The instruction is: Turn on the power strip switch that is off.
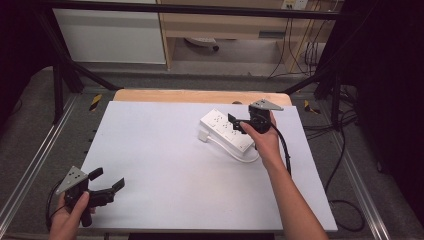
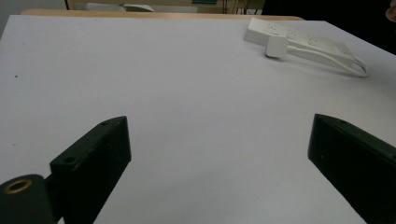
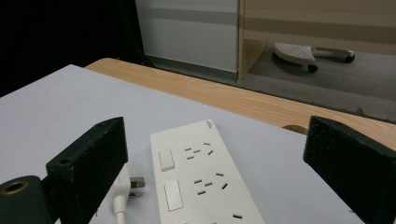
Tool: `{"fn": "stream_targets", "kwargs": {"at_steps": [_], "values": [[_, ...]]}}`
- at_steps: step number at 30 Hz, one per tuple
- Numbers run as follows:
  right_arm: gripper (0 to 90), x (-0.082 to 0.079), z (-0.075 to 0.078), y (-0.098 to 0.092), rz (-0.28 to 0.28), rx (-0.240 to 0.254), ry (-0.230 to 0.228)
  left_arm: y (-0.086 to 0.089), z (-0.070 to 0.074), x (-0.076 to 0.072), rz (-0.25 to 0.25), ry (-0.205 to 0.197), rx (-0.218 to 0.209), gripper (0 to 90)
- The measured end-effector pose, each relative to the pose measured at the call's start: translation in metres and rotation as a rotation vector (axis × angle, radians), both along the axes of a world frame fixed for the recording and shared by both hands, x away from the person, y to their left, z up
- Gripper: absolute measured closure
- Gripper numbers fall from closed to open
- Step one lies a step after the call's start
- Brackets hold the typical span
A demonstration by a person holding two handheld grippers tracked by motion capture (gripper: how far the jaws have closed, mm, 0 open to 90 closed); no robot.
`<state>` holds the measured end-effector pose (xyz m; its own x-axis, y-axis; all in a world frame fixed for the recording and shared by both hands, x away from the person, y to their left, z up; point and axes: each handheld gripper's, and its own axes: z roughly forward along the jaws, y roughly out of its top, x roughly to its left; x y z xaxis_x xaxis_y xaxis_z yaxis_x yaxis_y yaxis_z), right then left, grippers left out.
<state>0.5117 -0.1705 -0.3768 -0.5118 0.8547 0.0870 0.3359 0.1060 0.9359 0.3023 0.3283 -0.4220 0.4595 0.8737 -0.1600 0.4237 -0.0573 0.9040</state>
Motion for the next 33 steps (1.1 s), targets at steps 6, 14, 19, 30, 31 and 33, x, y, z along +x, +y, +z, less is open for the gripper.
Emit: {"fn": "stream_targets", "kwargs": {"at_steps": [6,14,19,30,31,33], "values": [[7.1,0.003,-0.002,0.008,0.011,-0.009,0.012,0.0,0.0,0.0,-0.001,-0.001,0.001,6.0],[10.0,0.01,0.0,0.019,0.024,-0.012,0.007,0.0,0.0,0.0,0.0,-0.001,0.001,6.0],[13.3,0.012,-0.004,0.025,0.027,-0.011,0.006,0.0,0.0,0.0,0.0,-0.002,0.004,6.0],[19.0,0.016,-0.011,0.03,0.026,-0.009,0.014,0.0,0.0,0.0,-0.002,-0.004,0.006,6.0],[20.0,0.017,-0.011,0.031,0.025,-0.008,0.012,0.0,0.0,0.0,-0.002,-0.004,0.007,6.0],[20.8,0.017,-0.011,0.032,0.024,-0.008,0.012,0.0,0.0,0.0,-0.002,-0.004,0.007,6.0]]}}
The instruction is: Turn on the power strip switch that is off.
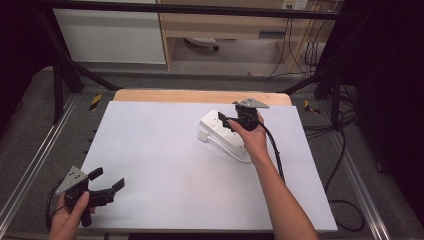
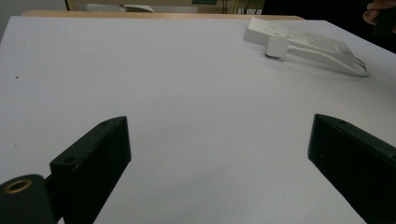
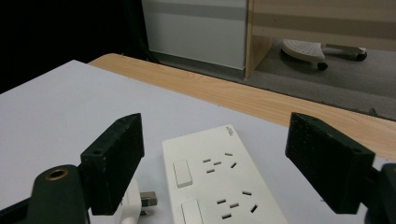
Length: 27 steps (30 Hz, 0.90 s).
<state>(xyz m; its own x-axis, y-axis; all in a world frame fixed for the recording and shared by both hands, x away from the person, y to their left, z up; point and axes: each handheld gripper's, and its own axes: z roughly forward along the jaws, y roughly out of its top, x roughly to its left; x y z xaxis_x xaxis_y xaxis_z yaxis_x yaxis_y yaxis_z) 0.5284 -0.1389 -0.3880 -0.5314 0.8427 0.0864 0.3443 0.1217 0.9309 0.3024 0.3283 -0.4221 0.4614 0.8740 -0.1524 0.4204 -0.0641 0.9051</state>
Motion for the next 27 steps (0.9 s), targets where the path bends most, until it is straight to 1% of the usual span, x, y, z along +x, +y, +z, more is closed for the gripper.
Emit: {"fn": "stream_targets", "kwargs": {"at_steps": [11,19,27], "values": [[29.8,0.004,0.0,0.006,-0.01,-0.014,-0.007,0.0,0.0,0.0,-0.001,-0.001,0.0,6.0],[34.2,0.009,0.0,0.012,-0.008,-0.022,-0.01,0.0,0.0,0.0,-0.002,-0.002,0.002,6.0],[39.3,0.012,-0.003,0.016,-0.017,-0.012,-0.007,0.0,0.0,0.0,-0.002,-0.001,-0.003,6.0]]}}
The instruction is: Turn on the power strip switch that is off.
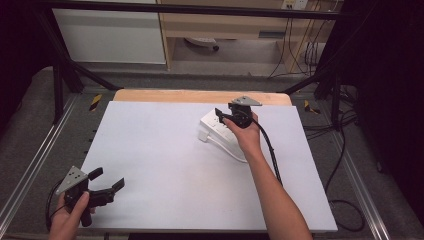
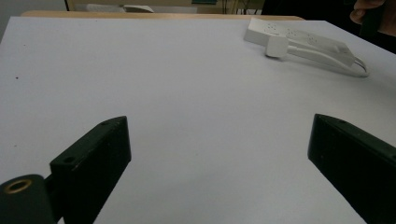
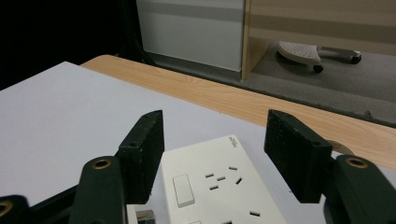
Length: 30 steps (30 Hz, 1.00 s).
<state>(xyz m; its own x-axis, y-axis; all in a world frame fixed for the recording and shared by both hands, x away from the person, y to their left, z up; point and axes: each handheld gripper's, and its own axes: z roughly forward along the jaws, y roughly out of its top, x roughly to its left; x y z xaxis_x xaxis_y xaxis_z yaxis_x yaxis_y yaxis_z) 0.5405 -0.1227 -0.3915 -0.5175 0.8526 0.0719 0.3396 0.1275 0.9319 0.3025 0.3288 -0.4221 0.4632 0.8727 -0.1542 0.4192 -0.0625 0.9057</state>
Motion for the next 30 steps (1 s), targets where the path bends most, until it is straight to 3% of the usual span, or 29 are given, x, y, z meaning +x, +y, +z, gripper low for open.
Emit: {"fn": "stream_targets", "kwargs": {"at_steps": [30], "values": [[61.7,0.01,-0.022,0.02,-0.022,0.017,0.006,0.0,0.0,0.0,-0.004,-0.003,0.001,6.0]]}}
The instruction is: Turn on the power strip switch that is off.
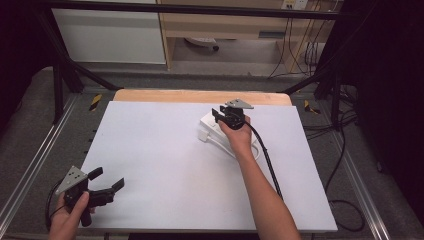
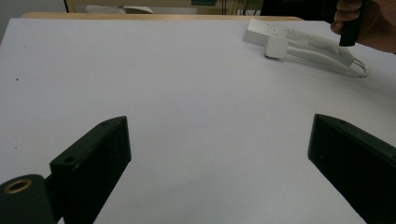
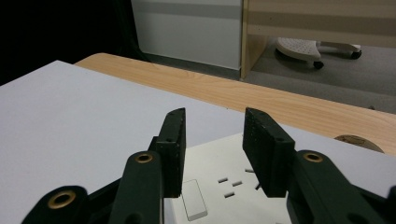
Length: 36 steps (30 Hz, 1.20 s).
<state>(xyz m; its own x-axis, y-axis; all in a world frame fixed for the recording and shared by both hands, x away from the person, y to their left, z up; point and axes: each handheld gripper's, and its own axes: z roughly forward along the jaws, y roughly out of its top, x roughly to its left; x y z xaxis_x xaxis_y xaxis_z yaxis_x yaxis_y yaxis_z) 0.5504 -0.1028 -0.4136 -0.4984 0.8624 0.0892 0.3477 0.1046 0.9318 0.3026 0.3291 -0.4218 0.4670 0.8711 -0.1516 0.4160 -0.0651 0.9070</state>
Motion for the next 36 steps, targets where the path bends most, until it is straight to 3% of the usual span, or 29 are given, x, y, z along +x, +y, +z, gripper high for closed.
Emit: {"fn": "stream_targets", "kwargs": {"at_steps": [11,36], "values": [[70.8,0.004,-0.004,0.011,0.001,-0.004,0.007,0.0,0.0,0.0,-0.003,-0.003,0.005,6.0],[78.9,0.008,-0.015,0.026,-0.003,-0.024,0.038,0.0,0.0,0.0,-0.006,-0.003,0.007,6.0]]}}
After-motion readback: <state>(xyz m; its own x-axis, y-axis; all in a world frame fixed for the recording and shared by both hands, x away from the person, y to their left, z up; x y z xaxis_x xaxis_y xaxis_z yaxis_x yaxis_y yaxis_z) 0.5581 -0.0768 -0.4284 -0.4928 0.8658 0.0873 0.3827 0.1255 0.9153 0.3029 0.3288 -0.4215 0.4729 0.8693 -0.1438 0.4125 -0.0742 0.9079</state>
